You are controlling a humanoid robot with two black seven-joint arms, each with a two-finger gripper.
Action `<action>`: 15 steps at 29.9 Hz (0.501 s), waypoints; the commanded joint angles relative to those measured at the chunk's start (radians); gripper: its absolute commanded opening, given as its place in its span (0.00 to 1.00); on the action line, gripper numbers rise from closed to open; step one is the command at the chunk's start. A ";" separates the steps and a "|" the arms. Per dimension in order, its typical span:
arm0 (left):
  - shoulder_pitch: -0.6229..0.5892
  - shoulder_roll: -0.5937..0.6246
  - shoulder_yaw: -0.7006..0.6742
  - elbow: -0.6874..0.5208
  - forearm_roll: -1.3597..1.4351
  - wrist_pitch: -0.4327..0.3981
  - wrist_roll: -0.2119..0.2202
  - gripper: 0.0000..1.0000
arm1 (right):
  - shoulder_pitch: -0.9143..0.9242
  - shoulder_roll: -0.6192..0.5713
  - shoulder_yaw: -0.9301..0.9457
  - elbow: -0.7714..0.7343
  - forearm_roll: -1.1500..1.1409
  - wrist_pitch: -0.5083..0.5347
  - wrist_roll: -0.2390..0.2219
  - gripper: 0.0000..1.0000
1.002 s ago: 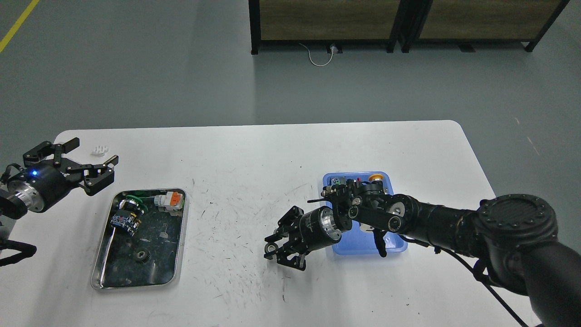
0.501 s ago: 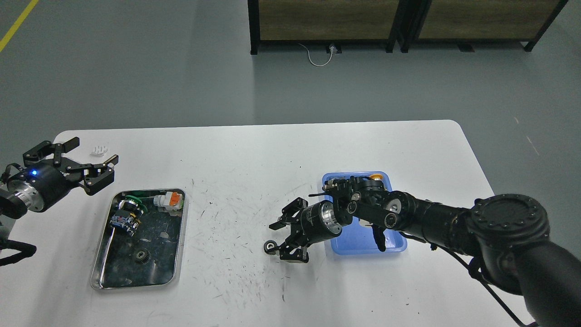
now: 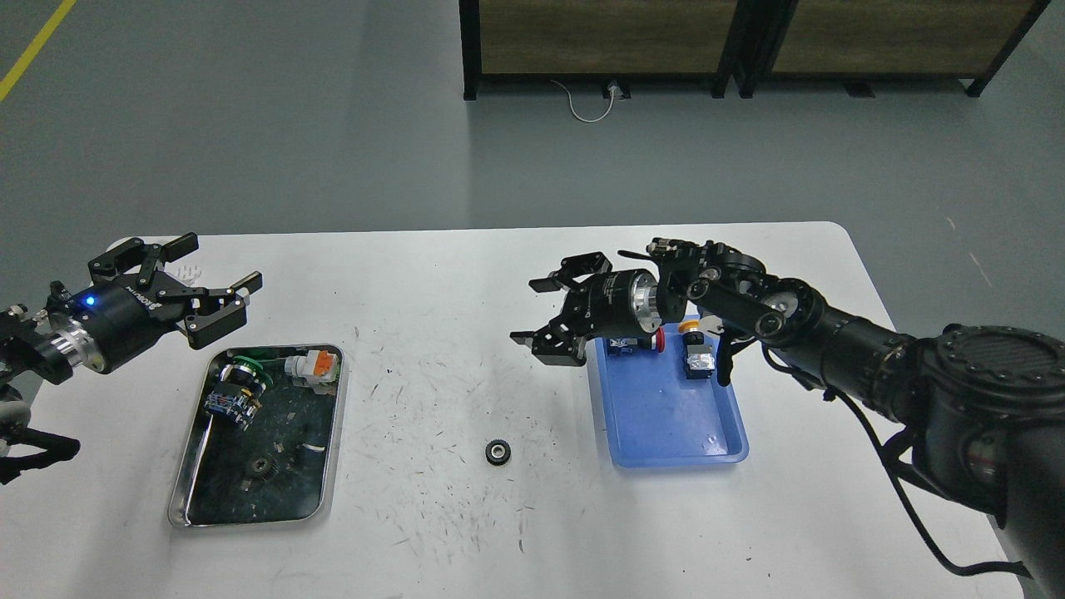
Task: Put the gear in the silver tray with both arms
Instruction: 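Carry the gear toward the silver tray and set it on the table, then reach the left gripper toward the black gear on the table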
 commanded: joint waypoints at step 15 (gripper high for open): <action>0.002 -0.302 0.145 -0.002 0.213 0.013 0.025 0.98 | 0.006 -0.401 0.284 0.002 0.091 -0.074 -0.001 0.84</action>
